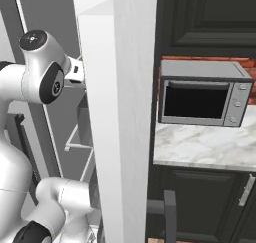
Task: Retrieve the fish from the fridge and place it on the saucepan with marinade on the stove.
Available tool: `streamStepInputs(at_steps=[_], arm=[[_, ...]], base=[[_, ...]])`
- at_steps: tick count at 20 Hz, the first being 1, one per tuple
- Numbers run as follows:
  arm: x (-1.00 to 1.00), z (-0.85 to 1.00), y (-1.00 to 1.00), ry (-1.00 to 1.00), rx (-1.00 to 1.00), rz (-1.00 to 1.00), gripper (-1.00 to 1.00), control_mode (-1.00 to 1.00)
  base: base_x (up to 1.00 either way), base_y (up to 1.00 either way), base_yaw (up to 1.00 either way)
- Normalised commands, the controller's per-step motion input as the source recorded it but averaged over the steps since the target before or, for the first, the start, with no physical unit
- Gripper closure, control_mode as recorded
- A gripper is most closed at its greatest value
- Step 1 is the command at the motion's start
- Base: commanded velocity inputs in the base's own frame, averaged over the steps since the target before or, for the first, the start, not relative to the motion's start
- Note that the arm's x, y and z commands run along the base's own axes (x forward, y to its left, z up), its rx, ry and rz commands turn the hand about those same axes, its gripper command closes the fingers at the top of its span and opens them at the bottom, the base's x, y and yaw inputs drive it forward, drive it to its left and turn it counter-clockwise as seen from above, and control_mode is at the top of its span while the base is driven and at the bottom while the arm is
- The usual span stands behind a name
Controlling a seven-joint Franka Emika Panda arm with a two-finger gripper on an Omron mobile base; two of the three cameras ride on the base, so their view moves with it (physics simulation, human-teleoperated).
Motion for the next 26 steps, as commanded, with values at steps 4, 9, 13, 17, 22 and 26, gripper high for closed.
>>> streamStepInputs(at_steps=[4,9,13,17,22,26], arm=[[0.00,0.00,0.00,0.00,0.00,0.00,-1.00,1.00],[0.00,0.00,0.00,0.00,0.00,0.00,-1.00,1.00],[0.00,0.00,0.00,0.00,0.00,0.00,-1.00,1.00],[0.00,0.00,0.00,0.00,0.00,0.00,-1.00,1.00],[0.00,0.00,0.00,0.00,0.00,0.00,-1.00,1.00],[0.00,0.00,0.00,0.00,0.00,0.00,-1.00,1.00]], base=[[0.22,-0.33,0.00],[0.33,-0.22,-0.01],[0.52,-0.21,-0.01],[0.55,-0.27,0.00],[0.65,-0.26,0.00],[0.58,-0.21,0.00]])
